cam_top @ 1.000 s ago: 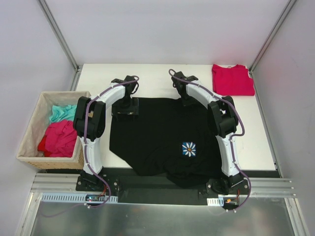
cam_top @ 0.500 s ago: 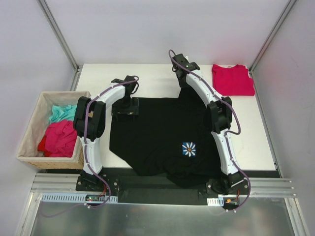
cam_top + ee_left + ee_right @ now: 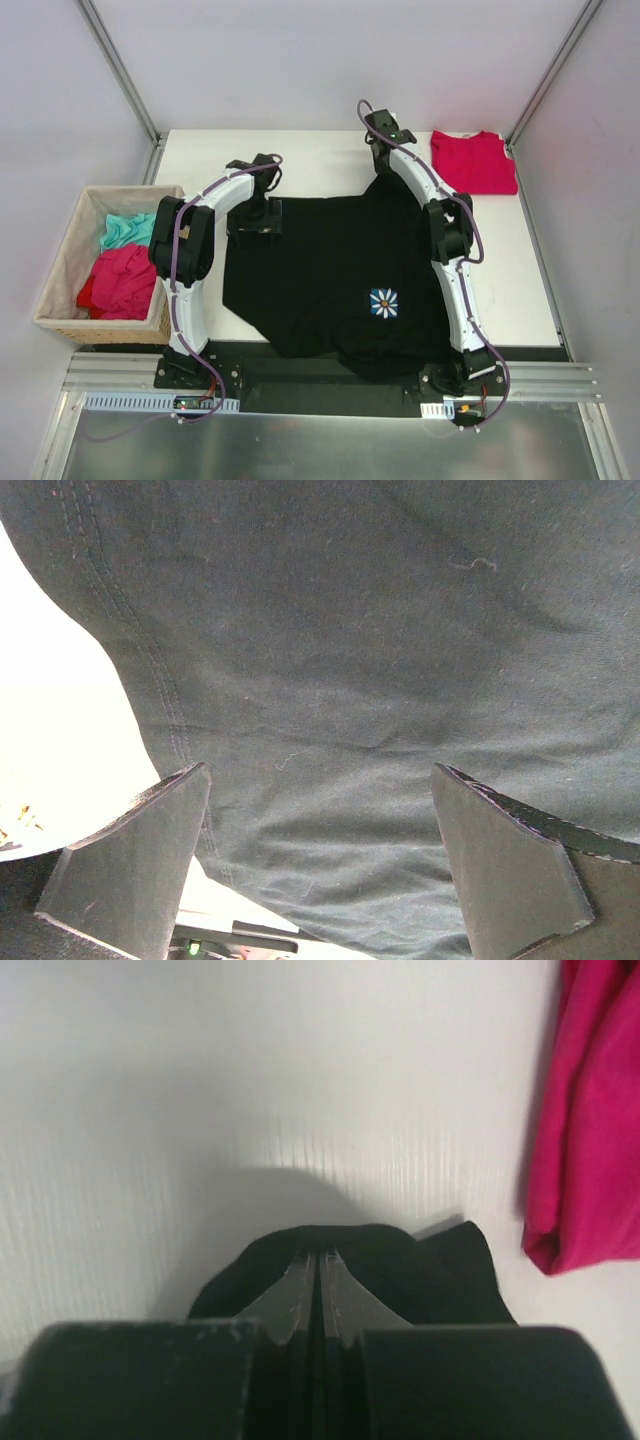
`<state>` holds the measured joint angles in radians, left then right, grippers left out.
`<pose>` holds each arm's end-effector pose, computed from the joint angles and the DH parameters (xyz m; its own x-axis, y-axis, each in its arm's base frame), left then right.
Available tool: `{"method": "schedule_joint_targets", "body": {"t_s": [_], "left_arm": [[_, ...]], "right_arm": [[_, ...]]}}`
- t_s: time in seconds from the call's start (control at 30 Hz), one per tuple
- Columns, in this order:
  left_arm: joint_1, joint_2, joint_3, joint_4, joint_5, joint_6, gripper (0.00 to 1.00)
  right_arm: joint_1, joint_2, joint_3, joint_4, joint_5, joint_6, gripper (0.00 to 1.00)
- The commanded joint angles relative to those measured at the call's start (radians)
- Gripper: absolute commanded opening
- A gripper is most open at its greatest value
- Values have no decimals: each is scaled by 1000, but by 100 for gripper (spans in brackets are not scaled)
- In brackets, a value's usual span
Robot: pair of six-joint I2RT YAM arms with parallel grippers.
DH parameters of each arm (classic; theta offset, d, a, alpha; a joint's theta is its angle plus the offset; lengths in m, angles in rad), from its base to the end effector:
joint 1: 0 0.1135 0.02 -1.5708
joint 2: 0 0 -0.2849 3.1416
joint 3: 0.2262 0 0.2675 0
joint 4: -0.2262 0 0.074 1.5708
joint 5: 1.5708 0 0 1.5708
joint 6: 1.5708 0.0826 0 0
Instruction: Fold and stack the t-shirts
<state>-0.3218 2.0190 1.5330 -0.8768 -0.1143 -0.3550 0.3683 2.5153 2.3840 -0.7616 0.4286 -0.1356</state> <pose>0.4149 -0.1284 0.1488 -0.9718 -0.0400 -0.2324 -0.0490 0.9983 0.0328 0.5821 0.1878 0.1897 -0.7086 -0.4052 -0.5776 -0.1817 0.8958 -0.4055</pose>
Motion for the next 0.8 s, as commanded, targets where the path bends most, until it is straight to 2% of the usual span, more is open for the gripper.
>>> {"method": "schedule_joint_targets", "body": {"t_s": [0.0, 0.2, 0.27, 0.37, 0.4, 0.43, 0.47, 0.5, 0.53, 0.57, 0.77], "left_arm": [[-11, -36, 16, -31, -4, 8, 93], [-13, -32, 15, -31, -1, 10, 93], [-13, -29, 15, -31, 2, 10, 93], [-13, -28, 16, -31, 1, 10, 93], [-13, -28, 16, -30, 1, 11, 93], [-13, -28, 16, -31, 1, 11, 93], [-13, -26, 16, -33, -1, 11, 93], [-13, -25, 18, -33, 1, 11, 93], [-13, -23, 16, -31, 2, 11, 93], [-13, -22, 18, -30, 2, 11, 93], [-14, -26, 18, -33, 5, 11, 93]], "right_arm": [[12, -50, 15, 171, 12, -48, 1], [18, -99, -33, 334, 7, -120, 1], [23, -95, -22, 358, -19, -136, 1], [40, -125, -103, 458, -74, -180, 1], [47, -124, -115, 469, -112, -188, 4], [52, -119, -114, 472, -129, -191, 12], [57, -118, -115, 478, -143, -194, 46], [70, -124, -124, 487, -171, -209, 71], [78, -130, -155, 517, -182, -225, 91], [89, -134, -164, 527, -192, -240, 97], [123, -185, -199, 536, -165, -277, 96]]}}
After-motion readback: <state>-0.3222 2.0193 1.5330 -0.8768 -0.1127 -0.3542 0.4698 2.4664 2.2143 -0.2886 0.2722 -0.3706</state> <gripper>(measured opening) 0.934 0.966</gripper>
